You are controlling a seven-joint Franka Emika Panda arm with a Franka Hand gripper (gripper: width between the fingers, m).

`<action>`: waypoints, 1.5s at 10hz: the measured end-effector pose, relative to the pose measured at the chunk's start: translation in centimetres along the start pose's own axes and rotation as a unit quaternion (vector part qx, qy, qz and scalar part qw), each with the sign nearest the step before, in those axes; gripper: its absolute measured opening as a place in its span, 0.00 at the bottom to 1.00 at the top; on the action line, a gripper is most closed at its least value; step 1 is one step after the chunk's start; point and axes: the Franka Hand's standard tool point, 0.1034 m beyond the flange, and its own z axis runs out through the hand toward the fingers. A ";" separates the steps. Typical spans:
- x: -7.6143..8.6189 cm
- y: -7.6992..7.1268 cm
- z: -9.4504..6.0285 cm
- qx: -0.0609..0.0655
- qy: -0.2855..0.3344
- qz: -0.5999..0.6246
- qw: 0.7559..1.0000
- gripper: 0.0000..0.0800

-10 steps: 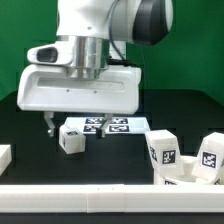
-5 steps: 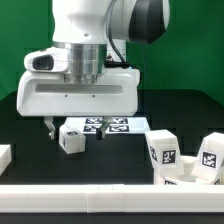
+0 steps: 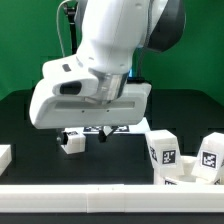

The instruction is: Assemble stool

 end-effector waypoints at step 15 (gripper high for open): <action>-2.7 0.2 2.9 0.054 -0.296 0.018 0.954 0.81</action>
Offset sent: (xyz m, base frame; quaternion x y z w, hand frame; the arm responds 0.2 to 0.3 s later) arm -0.0014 -0.0258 0.0007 0.0039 -0.2743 0.0163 0.9615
